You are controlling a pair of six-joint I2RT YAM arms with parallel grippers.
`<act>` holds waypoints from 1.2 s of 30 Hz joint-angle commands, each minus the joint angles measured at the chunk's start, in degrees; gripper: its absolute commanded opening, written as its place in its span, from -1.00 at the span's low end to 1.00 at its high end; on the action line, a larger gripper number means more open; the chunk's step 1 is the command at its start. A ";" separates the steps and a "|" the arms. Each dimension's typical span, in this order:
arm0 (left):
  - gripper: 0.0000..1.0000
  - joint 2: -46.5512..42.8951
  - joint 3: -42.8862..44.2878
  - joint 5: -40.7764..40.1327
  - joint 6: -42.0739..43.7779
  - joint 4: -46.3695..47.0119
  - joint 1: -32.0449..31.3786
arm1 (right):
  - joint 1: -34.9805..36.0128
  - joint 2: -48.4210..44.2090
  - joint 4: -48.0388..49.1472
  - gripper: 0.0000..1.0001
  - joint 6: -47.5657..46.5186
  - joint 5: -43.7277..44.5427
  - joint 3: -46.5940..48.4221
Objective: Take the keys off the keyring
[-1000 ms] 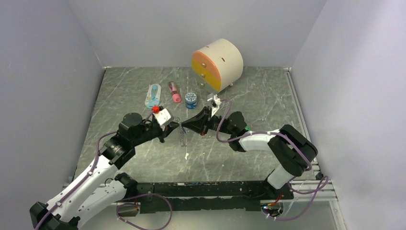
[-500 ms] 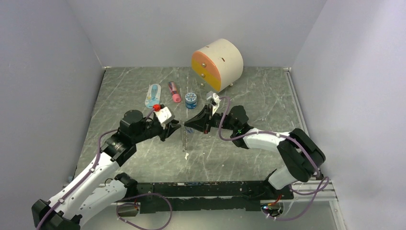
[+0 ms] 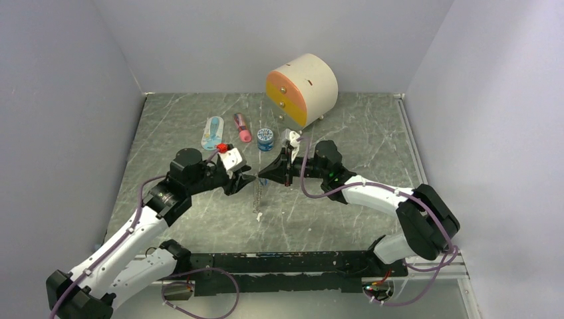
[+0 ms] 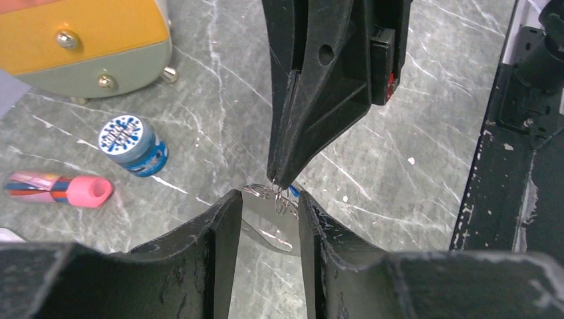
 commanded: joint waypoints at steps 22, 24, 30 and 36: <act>-0.26 7.60 4.87 8.04 3.60 -3.77 0.21 | 1.16 -4.75 1.11 -1.00 -3.20 -2.90 1.78; -0.39 7.62 4.78 8.55 3.45 -3.58 0.18 | 1.30 -5.00 0.84 -1.00 -3.41 -3.11 1.77; -0.54 8.41 5.39 10.88 3.58 -4.23 0.18 | 1.59 -5.47 0.93 -1.00 -3.58 -2.95 1.61; -0.46 8.55 5.40 10.40 3.50 -4.28 0.19 | 1.56 -5.92 0.86 -1.00 -3.73 -2.82 1.50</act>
